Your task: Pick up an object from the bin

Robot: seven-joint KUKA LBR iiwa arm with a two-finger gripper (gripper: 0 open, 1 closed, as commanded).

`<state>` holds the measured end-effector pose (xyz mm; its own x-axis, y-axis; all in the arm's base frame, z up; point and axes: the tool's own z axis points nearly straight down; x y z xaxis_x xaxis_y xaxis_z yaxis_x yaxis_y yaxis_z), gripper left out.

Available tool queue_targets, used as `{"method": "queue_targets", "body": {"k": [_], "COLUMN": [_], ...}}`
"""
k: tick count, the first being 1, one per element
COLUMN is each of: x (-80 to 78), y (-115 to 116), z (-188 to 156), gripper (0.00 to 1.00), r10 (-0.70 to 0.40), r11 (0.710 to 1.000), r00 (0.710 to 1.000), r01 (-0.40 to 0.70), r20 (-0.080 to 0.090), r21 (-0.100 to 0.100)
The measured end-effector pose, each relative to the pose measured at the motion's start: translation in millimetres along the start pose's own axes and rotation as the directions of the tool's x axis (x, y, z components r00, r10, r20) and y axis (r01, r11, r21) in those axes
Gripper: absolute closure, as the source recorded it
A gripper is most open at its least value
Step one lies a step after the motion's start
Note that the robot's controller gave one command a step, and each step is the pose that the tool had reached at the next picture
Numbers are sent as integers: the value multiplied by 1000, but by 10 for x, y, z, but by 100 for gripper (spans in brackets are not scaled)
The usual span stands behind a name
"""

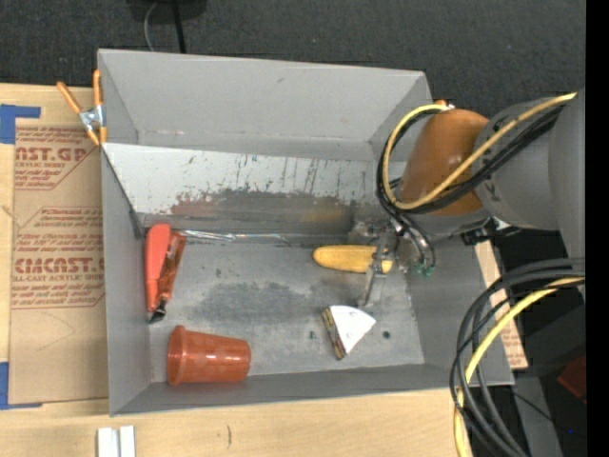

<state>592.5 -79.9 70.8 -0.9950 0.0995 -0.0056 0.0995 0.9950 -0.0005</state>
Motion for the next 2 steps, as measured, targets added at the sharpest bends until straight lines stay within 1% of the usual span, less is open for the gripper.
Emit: {"method": "queue_targets", "body": {"k": [1,2], "x": [4,1], "y": [-22,0], "z": [10,4], "gripper": [0,0], "r10": [122,13], "r11": [992,1000], "r00": [992,1000], "r01": [-122,-13], "r20": [-2,1], "r21": [-2,1]}}
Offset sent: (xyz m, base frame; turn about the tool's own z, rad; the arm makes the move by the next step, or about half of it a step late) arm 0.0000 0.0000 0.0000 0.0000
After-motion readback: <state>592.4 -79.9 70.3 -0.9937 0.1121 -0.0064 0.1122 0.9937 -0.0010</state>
